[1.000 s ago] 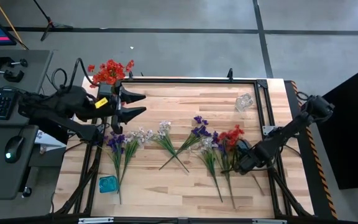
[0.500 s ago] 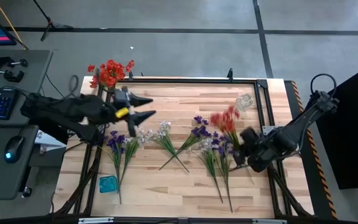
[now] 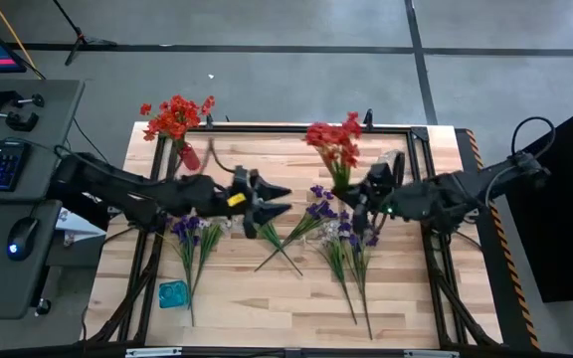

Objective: Sort flowers into vase by color
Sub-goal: Put the red flowers into the red vase

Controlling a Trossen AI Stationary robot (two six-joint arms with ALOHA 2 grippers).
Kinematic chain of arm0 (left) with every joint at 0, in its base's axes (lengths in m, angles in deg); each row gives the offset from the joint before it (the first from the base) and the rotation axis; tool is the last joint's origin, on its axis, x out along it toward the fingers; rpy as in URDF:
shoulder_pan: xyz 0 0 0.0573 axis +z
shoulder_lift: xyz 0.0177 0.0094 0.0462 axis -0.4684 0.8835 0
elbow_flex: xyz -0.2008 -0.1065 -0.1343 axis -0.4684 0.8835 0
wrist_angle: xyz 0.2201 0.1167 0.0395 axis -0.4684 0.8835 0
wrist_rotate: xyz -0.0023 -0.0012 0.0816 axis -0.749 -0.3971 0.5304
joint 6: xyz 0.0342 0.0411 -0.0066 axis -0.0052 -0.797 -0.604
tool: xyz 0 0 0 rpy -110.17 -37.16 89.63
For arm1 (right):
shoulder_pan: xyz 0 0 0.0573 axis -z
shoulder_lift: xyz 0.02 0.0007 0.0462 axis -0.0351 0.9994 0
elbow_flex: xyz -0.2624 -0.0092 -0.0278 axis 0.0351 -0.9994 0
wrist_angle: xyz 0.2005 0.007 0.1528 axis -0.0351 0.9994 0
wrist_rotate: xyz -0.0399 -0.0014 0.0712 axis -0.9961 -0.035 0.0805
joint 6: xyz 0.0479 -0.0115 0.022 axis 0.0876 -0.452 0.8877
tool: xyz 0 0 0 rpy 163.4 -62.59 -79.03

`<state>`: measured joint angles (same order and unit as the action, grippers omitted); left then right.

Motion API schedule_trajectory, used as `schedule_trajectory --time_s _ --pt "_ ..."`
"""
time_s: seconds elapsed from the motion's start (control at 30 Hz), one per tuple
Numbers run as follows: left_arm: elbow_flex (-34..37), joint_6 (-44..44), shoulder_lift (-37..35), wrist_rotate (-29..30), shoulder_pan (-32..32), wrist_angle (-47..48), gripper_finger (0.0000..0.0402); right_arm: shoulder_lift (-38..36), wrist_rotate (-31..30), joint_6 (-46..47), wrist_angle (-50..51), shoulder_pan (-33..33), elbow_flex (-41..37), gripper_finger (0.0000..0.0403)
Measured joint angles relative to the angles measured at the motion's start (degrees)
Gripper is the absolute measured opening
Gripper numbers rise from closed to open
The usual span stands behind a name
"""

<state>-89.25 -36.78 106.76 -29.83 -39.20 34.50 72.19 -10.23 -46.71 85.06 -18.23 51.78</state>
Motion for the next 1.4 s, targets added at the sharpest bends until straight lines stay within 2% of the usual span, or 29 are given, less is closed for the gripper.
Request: schedule_trajectory --time_s 0.2,0.4,0.53,0.67,0.83,1.13,1.3,1.4 --pt "-6.9 -7.9 4.7 -2.2 0.0 4.7 0.0221 1.1 11.5 -9.7 -15.1 5.2 0.0 0.0003" --pt "-11.5 -14.0 8.2 -2.0 0.9 4.7 0.0221 3.7 16.2 -15.3 -22.5 6.1 0.0 0.0003" --pt "-13.2 -14.0 10.1 -2.4 1.7 5.1 0.0221 5.1 16.7 -18.8 -27.2 6.1 0.0 0.0003" --pt "-14.2 -12.1 10.4 -3.0 1.9 4.7 0.0221 5.6 17.0 -19.3 -27.3 6.1 0.0 0.0002" --pt "-14.2 -10.1 10.4 -7.3 2.2 5.1 0.0221 5.5 18.1 -19.3 -27.7 6.2 0.0 0.0002" --pt "-14.2 -11.1 10.4 -6.7 2.5 4.7 0.0219 8.4 20.8 -19.3 -31.0 6.4 0.0 0.0002" --pt "-14.2 -11.5 10.4 -6.7 2.5 5.1 0.0200 9.0 21.4 -19.3 -31.6 6.5 0.0 0.0002" --pt "-14.2 -11.8 10.4 -6.7 2.5 5.9 0.0174 9.0 21.4 -19.3 -31.7 6.8 0.0 0.0002"
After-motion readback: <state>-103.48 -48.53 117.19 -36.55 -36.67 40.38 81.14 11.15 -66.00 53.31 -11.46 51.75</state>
